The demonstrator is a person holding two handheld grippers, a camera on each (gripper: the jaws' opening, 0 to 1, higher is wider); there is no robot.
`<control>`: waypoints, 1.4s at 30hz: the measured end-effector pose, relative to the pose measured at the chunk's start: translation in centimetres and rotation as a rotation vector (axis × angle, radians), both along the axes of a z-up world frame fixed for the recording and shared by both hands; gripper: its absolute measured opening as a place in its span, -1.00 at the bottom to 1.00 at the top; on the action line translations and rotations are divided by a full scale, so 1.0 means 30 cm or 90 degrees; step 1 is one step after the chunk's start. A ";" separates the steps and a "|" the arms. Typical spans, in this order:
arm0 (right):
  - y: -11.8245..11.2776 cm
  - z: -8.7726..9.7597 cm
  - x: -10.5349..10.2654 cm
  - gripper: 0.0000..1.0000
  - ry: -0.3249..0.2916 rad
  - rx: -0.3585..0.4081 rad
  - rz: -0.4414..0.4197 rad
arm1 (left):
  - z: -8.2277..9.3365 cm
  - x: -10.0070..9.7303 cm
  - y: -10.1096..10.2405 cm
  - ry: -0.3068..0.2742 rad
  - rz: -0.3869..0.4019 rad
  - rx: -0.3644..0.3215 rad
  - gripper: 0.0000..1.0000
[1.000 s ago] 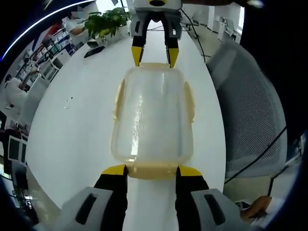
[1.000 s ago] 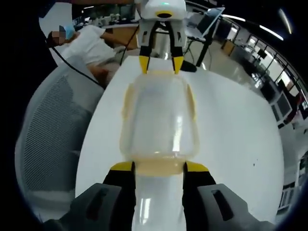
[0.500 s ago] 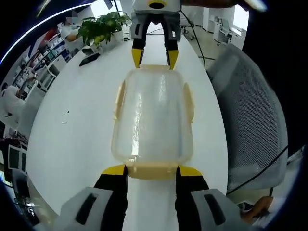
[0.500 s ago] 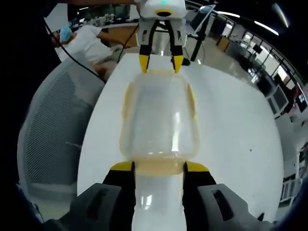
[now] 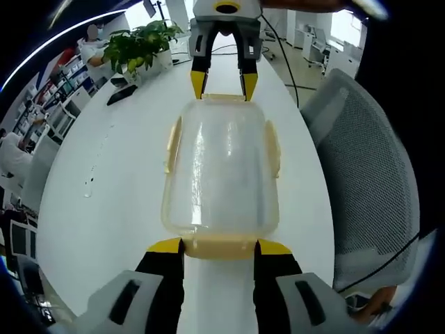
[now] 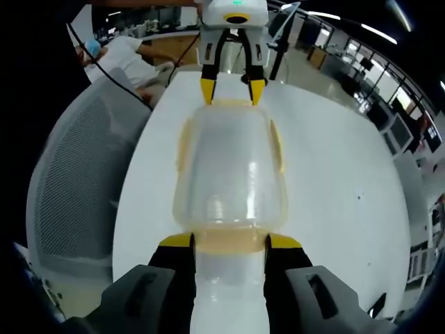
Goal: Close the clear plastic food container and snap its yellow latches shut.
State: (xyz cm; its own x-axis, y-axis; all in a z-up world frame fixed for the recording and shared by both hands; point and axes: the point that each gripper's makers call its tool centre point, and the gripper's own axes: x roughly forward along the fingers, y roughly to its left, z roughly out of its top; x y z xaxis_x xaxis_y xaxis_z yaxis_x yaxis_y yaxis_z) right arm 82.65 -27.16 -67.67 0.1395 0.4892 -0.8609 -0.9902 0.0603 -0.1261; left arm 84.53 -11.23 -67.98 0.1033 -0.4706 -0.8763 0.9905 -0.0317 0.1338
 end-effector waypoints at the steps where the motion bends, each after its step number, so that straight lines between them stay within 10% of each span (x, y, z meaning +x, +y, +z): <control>1: -0.006 -0.001 0.000 -0.33 0.000 -0.001 -0.002 | -0.001 0.002 -0.006 0.000 -0.002 0.000 -0.35; 42: -0.253 -0.109 0.022 -0.31 0.053 -0.057 -0.020 | -0.092 0.025 -0.252 0.043 -0.016 -0.024 -0.35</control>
State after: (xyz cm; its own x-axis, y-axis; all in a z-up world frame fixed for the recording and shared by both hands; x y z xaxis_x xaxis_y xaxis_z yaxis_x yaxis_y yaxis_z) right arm 83.31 -34.75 -70.94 0.0793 0.4062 -0.9103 -0.9953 0.0837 -0.0493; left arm 85.27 -18.80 -70.74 0.0318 -0.5047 -0.8627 0.9962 -0.0535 0.0680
